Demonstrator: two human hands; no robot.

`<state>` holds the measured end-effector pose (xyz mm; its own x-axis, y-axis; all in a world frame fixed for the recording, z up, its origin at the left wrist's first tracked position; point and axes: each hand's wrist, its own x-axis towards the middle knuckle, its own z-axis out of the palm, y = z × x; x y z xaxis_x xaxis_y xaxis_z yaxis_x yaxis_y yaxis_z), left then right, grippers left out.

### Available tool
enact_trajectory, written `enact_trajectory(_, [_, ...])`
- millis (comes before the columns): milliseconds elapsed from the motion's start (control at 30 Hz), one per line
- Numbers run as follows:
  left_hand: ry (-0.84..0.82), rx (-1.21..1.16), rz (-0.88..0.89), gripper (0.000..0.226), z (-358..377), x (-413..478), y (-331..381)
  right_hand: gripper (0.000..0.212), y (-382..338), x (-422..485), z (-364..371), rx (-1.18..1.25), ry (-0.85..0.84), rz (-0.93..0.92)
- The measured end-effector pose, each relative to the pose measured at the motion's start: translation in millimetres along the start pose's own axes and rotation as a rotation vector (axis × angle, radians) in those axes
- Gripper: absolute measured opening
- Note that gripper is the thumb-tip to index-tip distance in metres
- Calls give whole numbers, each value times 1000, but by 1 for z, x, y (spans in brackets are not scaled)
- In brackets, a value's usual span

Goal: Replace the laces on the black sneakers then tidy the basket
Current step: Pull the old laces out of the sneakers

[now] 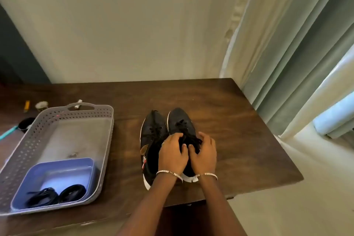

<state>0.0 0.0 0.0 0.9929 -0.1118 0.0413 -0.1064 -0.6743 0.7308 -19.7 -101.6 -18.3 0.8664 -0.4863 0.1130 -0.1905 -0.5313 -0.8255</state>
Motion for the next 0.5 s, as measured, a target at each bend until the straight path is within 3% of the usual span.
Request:
enact_trajectory(133, [-31, 89, -17, 45, 8, 14, -10, 37, 15, 18, 3, 9, -55, 85])
enact_trajectory(400, [45, 179, 1, 57, 0, 11, -26, 31, 29, 10, -5, 34, -103, 12])
enact_trajectory(500, [-4, 211, 3, 54, -1, 12, -20, 33, 18, 13, -11, -74, -75, -48])
